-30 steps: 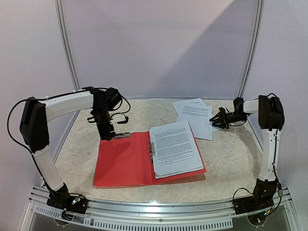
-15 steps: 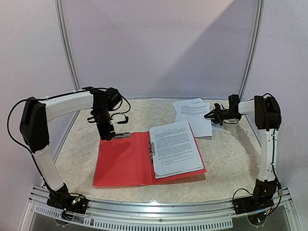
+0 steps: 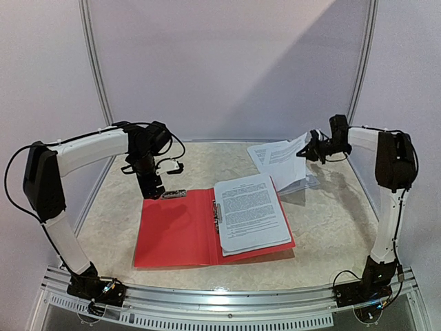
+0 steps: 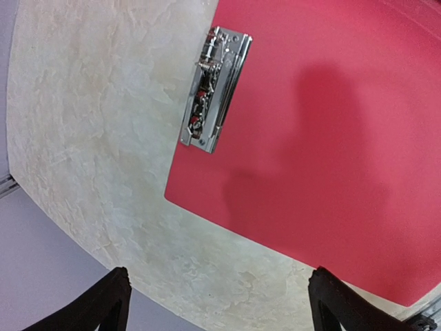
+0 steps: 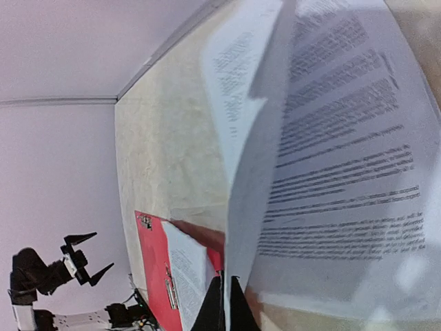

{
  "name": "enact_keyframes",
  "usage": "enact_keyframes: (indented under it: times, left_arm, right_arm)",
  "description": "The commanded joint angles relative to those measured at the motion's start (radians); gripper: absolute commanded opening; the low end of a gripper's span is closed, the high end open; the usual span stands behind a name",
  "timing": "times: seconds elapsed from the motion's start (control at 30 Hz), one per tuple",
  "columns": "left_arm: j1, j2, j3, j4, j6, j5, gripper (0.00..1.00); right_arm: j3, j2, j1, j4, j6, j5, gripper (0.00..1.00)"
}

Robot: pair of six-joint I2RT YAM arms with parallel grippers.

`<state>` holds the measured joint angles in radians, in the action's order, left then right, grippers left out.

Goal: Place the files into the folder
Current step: Pass from the right arm to the left

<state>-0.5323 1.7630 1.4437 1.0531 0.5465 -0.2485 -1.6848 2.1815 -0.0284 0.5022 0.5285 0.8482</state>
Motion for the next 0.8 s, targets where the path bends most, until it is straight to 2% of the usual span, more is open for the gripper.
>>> enact_keyframes:
  times: [0.0,0.2,0.4,0.57,0.77]
  left_arm:
    - [-0.006,-0.077,0.016,0.03,0.005,0.061,0.92]
    - [0.001,-0.153,0.085,0.092,-0.002,0.142,0.93]
    - [0.005,-0.293,0.107,0.118,0.04,0.281,0.96]
    - [0.004,-0.355,0.201,0.194,0.087,0.428,1.0]
    - [-0.003,-0.347,0.304,0.239,0.095,0.589,1.0]
  right_arm:
    - [-0.095,-0.277,-0.113,0.222,-0.176,-0.224,0.0]
    - [-0.175,-0.462,-0.361,0.441,-0.389,-0.461,0.0]
    - [-0.205,-0.552,-0.632,0.57,-0.603,-0.583,0.0]
    - [-0.203,-0.604,-0.83,0.602,-0.76,-0.532,0.0]
    - [-0.226,-0.607,-0.919,0.574,-0.827,-0.438,0.0]
